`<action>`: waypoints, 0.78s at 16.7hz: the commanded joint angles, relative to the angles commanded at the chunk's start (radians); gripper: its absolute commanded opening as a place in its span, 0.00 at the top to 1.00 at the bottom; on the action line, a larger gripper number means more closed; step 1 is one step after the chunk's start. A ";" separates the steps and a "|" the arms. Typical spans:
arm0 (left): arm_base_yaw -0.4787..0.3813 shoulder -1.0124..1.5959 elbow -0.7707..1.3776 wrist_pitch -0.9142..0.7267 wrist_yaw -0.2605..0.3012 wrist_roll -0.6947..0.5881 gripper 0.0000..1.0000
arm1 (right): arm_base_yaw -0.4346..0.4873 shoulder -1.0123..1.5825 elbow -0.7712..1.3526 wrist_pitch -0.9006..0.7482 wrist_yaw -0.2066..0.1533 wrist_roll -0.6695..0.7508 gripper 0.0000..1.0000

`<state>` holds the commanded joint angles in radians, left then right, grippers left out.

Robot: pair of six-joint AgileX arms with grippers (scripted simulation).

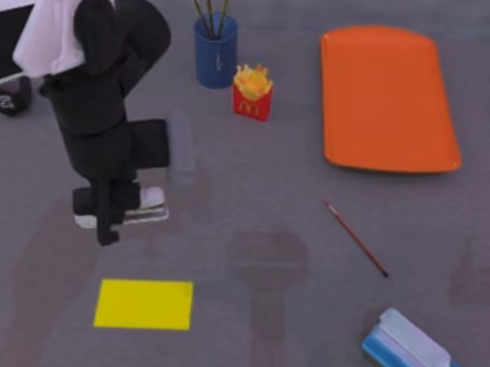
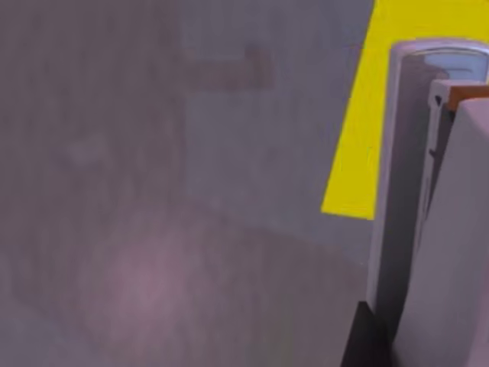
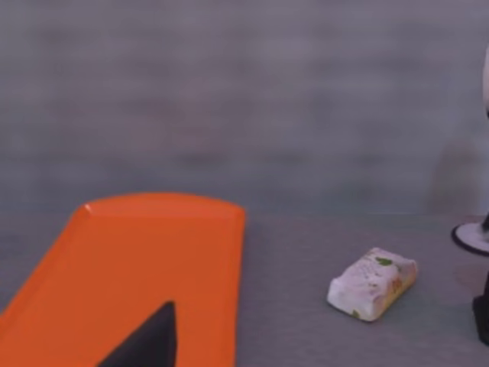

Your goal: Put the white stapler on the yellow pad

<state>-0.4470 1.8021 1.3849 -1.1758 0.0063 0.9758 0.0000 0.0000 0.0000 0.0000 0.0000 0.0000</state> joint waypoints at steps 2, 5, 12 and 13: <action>-0.033 -0.079 -0.084 0.007 0.000 0.061 1.00 | 0.000 0.000 0.000 0.000 0.000 0.000 0.00; -0.055 -0.126 -0.130 0.012 0.001 0.103 1.00 | 0.000 0.000 0.000 0.000 0.000 0.000 0.00; -0.055 -0.097 -0.177 0.084 0.001 0.102 1.00 | 0.000 0.000 0.000 0.000 0.000 0.000 0.00; -0.056 -0.082 -0.202 0.126 0.002 0.101 1.00 | 0.000 0.000 0.000 0.000 0.000 0.000 0.00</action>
<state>-0.5030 1.7196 1.1825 -1.0496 0.0079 1.0773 0.0000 0.0000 0.0000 0.0000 0.0000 0.0000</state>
